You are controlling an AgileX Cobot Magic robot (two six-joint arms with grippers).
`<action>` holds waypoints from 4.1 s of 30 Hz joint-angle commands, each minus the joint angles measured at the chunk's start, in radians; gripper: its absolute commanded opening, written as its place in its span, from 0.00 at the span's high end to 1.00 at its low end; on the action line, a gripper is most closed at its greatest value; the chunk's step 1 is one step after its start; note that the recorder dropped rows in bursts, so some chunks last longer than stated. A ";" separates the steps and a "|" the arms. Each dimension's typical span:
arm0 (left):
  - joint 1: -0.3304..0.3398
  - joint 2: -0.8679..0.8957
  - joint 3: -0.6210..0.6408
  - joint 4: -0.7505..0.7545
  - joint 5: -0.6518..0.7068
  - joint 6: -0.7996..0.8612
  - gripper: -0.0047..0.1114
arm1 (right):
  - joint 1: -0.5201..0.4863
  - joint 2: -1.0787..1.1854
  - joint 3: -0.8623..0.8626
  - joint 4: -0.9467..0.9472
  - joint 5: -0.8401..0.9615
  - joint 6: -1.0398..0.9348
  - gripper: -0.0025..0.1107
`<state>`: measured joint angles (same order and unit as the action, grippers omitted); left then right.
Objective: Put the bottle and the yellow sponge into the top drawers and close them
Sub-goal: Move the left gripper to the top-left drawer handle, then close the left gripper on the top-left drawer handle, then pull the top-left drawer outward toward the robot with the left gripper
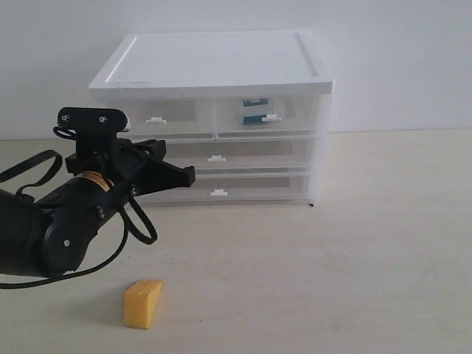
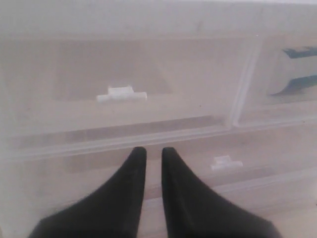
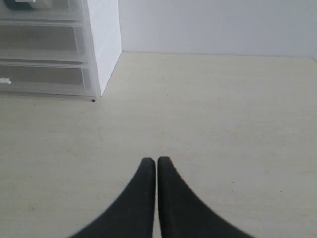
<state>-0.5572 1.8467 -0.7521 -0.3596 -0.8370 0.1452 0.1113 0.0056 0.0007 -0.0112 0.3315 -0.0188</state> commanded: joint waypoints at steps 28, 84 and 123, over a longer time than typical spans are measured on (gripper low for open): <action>0.001 0.128 -0.127 -0.119 -0.169 0.111 0.40 | 0.002 -0.006 -0.001 0.001 -0.008 -0.001 0.98; -0.037 0.117 -0.083 -0.132 -0.210 0.072 0.92 | 0.002 -0.006 -0.001 0.001 -0.008 -0.001 0.98; -0.395 -0.064 0.133 -0.549 -0.277 0.296 0.92 | 0.002 -0.006 -0.001 0.001 -0.008 -0.001 0.98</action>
<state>-0.9305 1.8064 -0.6434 -0.9663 -1.1594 0.4307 0.1113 0.0056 0.0007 -0.0112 0.3315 -0.0188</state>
